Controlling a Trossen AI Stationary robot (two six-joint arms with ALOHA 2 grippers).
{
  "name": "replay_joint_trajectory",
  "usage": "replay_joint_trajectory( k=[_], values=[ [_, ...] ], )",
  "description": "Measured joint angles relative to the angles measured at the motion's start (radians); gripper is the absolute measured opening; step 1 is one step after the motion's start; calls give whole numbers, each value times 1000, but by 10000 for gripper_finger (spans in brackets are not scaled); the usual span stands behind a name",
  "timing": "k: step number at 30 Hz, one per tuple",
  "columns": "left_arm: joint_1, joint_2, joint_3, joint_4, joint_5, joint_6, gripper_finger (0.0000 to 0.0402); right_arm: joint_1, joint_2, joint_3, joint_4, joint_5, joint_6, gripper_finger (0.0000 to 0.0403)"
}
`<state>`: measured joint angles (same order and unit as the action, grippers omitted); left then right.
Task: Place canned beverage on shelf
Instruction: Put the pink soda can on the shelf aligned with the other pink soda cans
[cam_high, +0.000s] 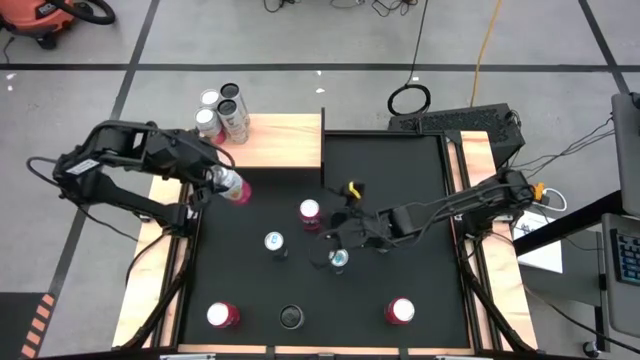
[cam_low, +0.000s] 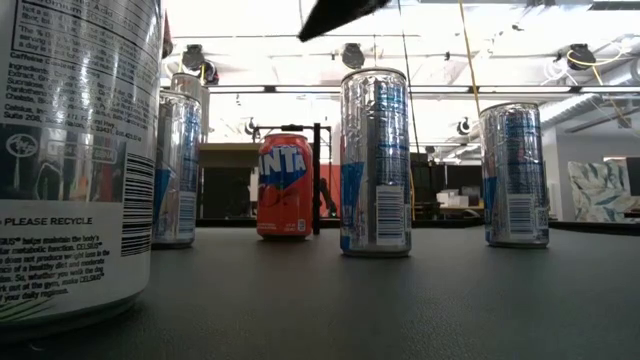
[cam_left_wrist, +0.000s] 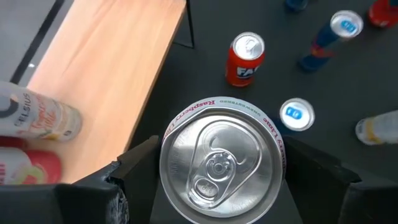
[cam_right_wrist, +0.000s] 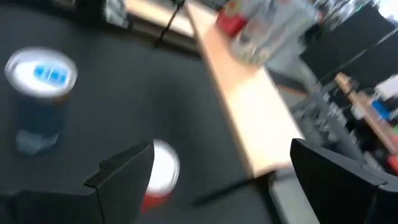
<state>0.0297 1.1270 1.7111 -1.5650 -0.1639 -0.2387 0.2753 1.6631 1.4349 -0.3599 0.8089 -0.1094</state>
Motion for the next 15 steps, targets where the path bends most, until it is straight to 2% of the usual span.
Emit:
replay_joint_trajectory(
  k=[6,15],
  values=[
    [59,24,0,-3,74,154,285,83,-69,-6,-249,6,256,357],
    [183,33,0,-5,109,356,285,220,-106,-100,-210,59,352,357]
  ],
)
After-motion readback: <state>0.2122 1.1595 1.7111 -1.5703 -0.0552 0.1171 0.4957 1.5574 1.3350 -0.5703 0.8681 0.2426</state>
